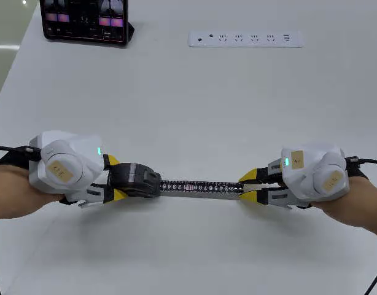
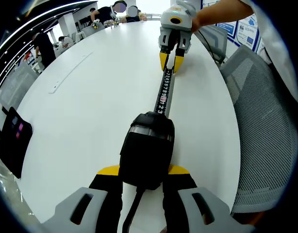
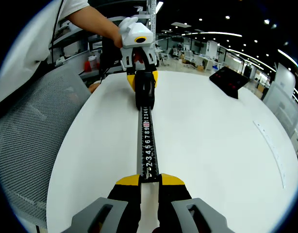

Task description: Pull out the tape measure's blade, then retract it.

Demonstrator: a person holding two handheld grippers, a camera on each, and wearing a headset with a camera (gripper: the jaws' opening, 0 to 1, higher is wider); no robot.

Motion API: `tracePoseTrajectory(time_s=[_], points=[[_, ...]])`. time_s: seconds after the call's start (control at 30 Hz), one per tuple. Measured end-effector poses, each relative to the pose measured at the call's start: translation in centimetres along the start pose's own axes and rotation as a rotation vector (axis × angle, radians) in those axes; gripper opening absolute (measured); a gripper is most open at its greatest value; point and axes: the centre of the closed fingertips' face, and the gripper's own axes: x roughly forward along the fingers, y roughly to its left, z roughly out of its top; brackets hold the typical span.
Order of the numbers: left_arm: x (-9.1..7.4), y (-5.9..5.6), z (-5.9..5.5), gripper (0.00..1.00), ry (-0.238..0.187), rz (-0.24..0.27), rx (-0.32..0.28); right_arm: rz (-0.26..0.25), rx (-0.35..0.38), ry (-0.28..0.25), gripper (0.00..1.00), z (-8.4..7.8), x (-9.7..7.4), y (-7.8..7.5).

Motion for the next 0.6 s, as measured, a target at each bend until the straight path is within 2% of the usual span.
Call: tracePoseTrajectory(time_s=[0.6], points=[[0.0, 0.0, 0.1, 0.26, 0.002, 0.005, -0.007, 0.000, -0.007, 0.037, 0.08, -1.9, -1.7, -0.4]])
